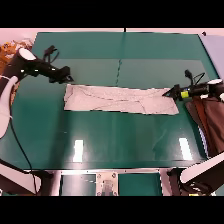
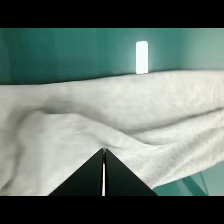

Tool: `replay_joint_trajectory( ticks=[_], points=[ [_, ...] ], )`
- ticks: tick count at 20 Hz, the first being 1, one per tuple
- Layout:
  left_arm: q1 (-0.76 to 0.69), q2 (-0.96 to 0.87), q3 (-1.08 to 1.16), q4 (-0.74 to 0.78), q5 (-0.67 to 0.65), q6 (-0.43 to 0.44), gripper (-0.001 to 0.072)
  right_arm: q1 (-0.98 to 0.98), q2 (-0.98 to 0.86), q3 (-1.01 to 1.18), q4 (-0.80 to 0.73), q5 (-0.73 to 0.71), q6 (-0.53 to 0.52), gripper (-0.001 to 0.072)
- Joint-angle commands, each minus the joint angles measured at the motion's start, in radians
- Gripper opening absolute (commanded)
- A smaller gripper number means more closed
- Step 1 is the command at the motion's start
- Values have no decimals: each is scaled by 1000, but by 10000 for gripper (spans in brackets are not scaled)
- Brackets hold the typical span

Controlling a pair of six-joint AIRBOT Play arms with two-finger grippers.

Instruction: Fold the shirts.

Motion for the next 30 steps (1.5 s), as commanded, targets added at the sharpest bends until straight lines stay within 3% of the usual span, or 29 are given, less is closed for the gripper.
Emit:
replay_joint_trajectory(
  ticks=[1, 8, 15, 18, 20, 25, 30],
  points=[
    [-169, -6, 1, -2, 102, 60, 23, 6, 103, 50, 8, 68, 61, 8],
    [-596, -203, 6, -66, 502, 71, 23, 93, 373, 108, 9, 183, 243, 8],
    [-659, -327, 153, -217, 523, 68, 23, 185, 463, 165, 35, 181, 297, 9],
    [-634, -325, 183, -214, 398, 73, 23, 193, 456, 165, 31, 179, 331, 9],
    [-583, -323, 257, -180, 199, 87, 23, 197, 455, 164, 32, 177, 338, 9],
    [-393, -255, 498, 196, -276, -2, 23, 291, 455, 164, 43, 130, 399, 9],
    [-167, -110, 497, 383, -393, -62, 23, 564, 420, 164, 43, -90, 461, 9]
  ],
)
